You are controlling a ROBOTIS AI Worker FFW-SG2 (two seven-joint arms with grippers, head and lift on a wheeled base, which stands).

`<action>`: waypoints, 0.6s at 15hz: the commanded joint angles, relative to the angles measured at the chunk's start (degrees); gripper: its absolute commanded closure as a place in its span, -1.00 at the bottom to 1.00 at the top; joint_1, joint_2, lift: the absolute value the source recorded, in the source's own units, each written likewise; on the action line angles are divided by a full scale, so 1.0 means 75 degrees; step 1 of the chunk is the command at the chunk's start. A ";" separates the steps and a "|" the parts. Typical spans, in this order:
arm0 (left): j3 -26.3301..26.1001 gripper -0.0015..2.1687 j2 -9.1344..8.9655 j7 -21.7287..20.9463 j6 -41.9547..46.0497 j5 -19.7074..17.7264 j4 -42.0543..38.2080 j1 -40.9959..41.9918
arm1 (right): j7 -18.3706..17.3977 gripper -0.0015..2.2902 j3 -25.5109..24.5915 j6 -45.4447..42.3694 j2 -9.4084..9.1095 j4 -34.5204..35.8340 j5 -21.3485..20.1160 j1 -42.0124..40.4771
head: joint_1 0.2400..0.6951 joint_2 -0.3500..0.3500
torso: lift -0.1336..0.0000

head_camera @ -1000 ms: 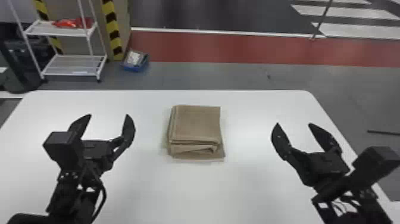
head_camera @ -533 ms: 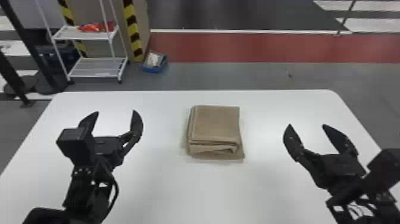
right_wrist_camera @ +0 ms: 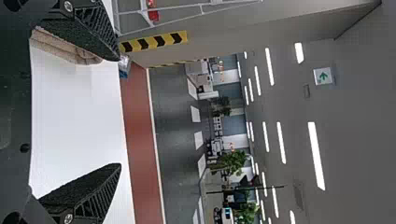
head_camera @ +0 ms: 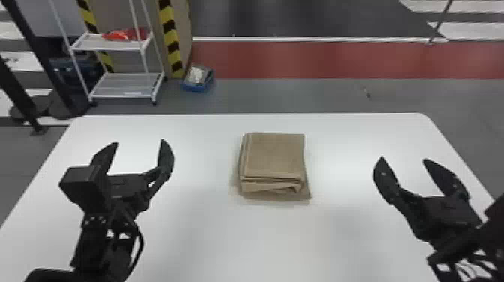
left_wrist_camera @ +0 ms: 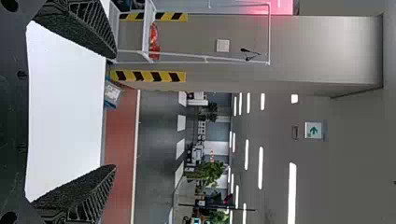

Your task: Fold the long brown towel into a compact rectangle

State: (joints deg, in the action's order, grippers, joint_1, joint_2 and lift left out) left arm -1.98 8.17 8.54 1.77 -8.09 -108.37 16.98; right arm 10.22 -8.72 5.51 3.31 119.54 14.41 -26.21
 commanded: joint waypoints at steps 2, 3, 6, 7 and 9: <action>-0.0053 -0.96 -0.0023 -0.0037 -0.0043 0.0023 -0.0116 0.0068 | -0.0004 -0.93 0.0002 0.0057 -0.0008 0.0151 0.0012 -0.0080 | 1.00 -0.03 | -0.74; -0.0064 -0.96 -0.0023 -0.0048 -0.0043 0.0023 -0.0163 0.0103 | -0.0004 -0.93 0.0014 0.0057 -0.0008 0.0198 0.0012 -0.0115 | 1.00 -0.04 | -0.74; -0.0064 -0.96 -0.0023 -0.0130 -0.0043 0.0023 -0.0187 0.0138 | -0.0004 -0.93 0.0026 0.0057 -0.0008 0.0233 0.0000 -0.0173 | 1.00 -0.05 | -0.74; -0.0053 -0.96 -0.0023 -0.0142 -0.0043 0.0023 -0.0210 0.0173 | -0.0004 -0.93 0.0038 0.0081 -0.0008 0.0233 0.0000 -0.0173 | 1.00 -0.05 | -0.74; -0.0053 -0.96 -0.0023 -0.0142 -0.0043 0.0023 -0.0245 0.0220 | -0.0004 -0.93 0.0073 0.0104 -0.0008 0.0245 -0.0011 -0.0173 | 1.00 -0.05 | -0.74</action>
State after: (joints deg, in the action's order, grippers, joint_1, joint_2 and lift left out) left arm -2.38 8.00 7.46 1.45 -7.93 -110.02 18.39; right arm 10.19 -8.35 6.13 3.25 121.30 14.41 -27.51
